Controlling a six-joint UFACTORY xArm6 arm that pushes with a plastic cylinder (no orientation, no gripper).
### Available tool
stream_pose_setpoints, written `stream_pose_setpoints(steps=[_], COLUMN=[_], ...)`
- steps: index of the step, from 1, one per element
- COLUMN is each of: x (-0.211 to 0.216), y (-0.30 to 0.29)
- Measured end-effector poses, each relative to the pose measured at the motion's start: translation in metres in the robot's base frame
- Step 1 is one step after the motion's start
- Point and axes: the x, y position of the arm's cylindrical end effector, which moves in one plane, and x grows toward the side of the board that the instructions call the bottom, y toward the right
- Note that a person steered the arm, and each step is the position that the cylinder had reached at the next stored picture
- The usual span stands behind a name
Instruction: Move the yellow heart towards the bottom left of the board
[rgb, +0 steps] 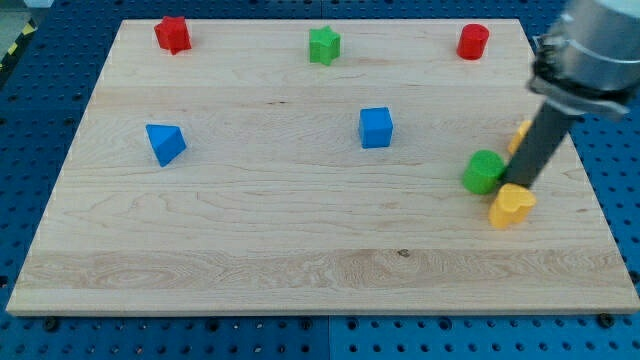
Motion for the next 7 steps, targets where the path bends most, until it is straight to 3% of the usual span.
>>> stream_pose_setpoints(steps=[1,3,4,5,6,7], x=[0.016,0.016,0.04,0.071,0.072,0.072], y=[-0.036,0.047,0.07,0.04,-0.037,-0.036])
